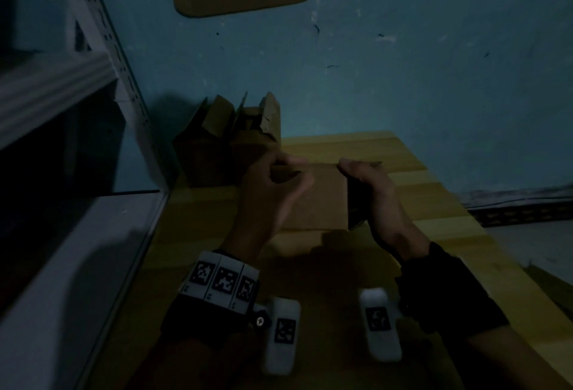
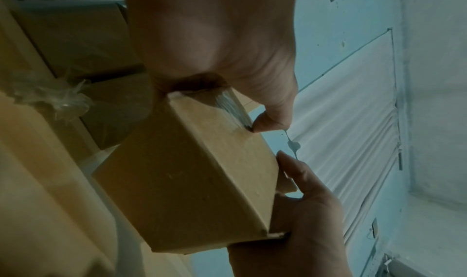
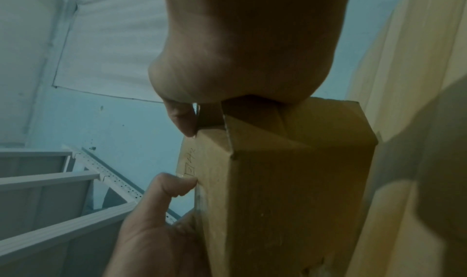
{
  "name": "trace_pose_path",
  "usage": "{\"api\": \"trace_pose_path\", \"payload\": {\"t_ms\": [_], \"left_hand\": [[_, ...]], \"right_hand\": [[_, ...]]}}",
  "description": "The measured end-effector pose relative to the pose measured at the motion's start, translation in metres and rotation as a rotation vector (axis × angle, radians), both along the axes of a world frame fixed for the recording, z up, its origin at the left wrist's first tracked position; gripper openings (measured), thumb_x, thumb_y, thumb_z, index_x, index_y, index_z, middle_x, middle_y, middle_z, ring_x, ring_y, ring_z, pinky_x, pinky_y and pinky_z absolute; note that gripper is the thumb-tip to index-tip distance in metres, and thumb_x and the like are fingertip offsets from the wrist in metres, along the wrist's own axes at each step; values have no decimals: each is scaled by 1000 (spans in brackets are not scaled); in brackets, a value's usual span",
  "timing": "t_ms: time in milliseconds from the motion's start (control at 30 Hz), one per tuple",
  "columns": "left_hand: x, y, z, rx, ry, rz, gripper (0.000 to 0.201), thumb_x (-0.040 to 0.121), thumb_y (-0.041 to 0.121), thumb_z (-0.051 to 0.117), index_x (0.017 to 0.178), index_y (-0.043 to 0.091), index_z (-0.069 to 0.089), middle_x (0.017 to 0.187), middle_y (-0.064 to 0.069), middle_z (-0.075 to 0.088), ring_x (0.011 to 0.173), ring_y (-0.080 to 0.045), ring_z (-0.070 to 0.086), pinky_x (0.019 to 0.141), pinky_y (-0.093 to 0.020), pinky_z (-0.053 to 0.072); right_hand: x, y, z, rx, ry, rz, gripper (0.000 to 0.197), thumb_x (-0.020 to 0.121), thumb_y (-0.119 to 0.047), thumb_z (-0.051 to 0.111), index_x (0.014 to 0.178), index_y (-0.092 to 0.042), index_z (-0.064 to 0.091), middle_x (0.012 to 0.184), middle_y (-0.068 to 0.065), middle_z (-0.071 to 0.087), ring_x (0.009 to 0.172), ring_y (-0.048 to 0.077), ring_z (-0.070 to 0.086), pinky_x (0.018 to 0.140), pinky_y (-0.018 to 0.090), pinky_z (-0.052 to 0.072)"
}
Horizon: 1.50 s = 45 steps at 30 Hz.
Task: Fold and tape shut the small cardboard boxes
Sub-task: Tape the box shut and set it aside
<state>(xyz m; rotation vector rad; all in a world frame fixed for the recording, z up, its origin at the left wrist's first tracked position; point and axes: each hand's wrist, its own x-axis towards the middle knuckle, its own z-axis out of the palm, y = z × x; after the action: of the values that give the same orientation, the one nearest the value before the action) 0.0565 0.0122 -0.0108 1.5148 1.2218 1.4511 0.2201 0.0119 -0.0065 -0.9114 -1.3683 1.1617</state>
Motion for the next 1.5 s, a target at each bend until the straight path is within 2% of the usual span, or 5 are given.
{"api": "trace_pose_path", "payload": {"t_ms": [200, 767, 933, 1267, 1500], "left_hand": [[3, 1, 1, -46, -50, 26, 21, 75, 27, 69, 95, 26, 63, 110, 5, 67, 93, 1, 62, 67, -10, 50], [-1, 5, -1, -83, -60, -9, 39, 73, 29, 62, 110, 17, 65, 113, 6, 66, 93, 3, 61, 72, -23, 50], [-5, 4, 1, -96, -97, -82, 50, 79, 43, 76, 121, 17, 62, 121, 9, 62, 100, 6, 62, 72, -13, 52], [-14, 6, 2, -5, 38, -135, 43, 92, 19, 67, 133, 20, 56, 135, 11, 53, 123, 0, 50, 98, -29, 52], [-16, 4, 8, 83, 193, -211, 38, 94, 19, 65, 132, 20, 55, 132, 16, 52, 118, 2, 53, 94, -22, 51]], "right_hand": [[-2, 1, -2, 8, 40, 5, 35, 88, -35, 57, 74, -6, 71, 67, 4, 67, 63, 17, 64, 59, 22, 45], [-8, -4, 0, 19, 31, -32, 35, 91, -30, 59, 59, -21, 70, 61, -6, 64, 58, 10, 62, 52, 17, 43], [-5, -4, 5, 25, 24, -57, 48, 100, -18, 57, 54, -22, 70, 59, -8, 65, 56, 8, 62, 51, 17, 43], [-7, -2, 1, 16, 119, -96, 25, 84, -28, 63, 63, -24, 76, 66, -6, 69, 65, 10, 67, 57, 20, 49], [-4, -3, -2, 2, 157, -157, 25, 80, -33, 61, 57, -27, 71, 64, -7, 63, 65, 13, 63, 53, 22, 46]]}}
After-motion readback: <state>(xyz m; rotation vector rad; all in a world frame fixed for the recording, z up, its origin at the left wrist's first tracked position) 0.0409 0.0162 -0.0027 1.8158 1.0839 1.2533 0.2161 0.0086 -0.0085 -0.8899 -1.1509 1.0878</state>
